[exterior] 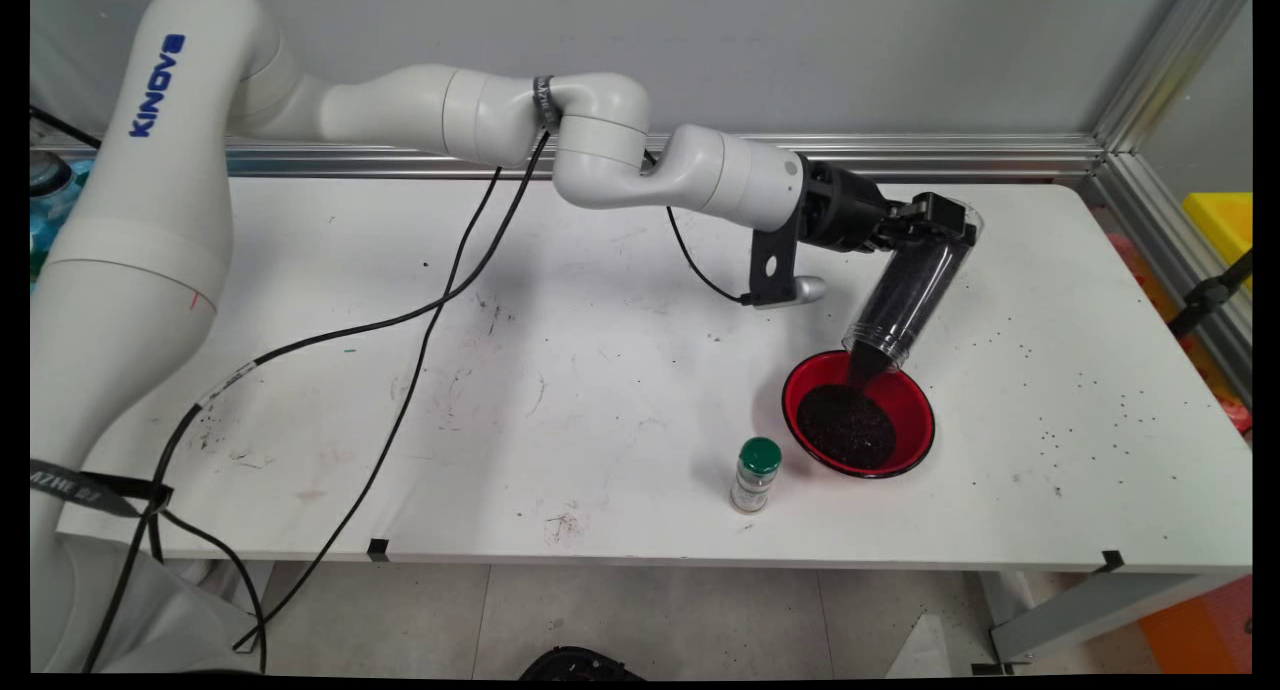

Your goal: Pour the black seasoning powder in the red bowl

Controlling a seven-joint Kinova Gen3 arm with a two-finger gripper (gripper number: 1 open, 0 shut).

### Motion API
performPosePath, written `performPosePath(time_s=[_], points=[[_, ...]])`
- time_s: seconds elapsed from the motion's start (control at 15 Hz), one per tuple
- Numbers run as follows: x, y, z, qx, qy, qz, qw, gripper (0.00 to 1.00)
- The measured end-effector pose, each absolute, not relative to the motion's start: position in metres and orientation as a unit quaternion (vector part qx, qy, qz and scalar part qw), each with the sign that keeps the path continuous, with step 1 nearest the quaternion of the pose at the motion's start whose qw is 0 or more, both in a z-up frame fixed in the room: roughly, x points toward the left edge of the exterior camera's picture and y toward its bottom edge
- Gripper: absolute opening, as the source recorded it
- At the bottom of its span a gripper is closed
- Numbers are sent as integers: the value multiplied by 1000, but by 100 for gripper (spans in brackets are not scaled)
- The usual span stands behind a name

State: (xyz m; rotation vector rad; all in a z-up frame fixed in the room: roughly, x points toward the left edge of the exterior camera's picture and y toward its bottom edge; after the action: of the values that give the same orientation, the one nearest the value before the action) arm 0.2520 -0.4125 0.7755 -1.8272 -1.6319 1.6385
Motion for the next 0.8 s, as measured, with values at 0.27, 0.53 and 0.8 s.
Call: performPosePath(time_s=[0.27,0.53,0.8], points=[[250,-411,776,-623,-541,557,93,0],[248,-410,776,-627,-534,560,91,0],[247,-408,776,-632,-527,562,88,0]])
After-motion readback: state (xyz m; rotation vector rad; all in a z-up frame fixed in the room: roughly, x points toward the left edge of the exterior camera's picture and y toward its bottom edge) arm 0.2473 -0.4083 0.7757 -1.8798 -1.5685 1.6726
